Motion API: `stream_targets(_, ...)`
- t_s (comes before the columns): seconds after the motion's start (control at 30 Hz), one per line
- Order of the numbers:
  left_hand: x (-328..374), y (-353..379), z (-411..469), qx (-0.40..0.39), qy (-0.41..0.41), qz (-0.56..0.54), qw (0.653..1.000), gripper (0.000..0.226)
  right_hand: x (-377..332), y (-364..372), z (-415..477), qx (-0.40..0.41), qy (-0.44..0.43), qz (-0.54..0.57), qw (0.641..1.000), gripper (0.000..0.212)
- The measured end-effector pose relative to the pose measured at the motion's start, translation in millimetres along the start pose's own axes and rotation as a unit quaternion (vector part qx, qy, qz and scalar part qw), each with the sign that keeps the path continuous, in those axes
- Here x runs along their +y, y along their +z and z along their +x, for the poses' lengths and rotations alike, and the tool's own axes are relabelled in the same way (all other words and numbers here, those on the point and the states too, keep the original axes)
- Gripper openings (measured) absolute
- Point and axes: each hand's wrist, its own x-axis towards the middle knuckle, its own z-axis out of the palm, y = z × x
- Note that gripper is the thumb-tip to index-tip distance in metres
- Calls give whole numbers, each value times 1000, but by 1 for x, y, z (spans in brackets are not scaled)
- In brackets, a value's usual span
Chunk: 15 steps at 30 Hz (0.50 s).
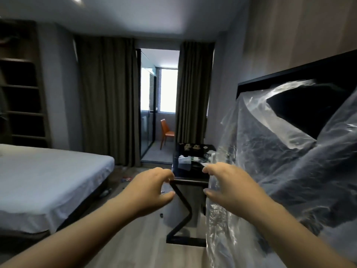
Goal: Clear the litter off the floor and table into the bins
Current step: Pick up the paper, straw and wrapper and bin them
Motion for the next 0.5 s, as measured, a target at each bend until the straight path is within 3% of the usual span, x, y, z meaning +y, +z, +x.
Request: stream_targets(0.5,-182,46,31,-54,-133,35,989,38,-31,148,164,-89,-79,34,992,38)
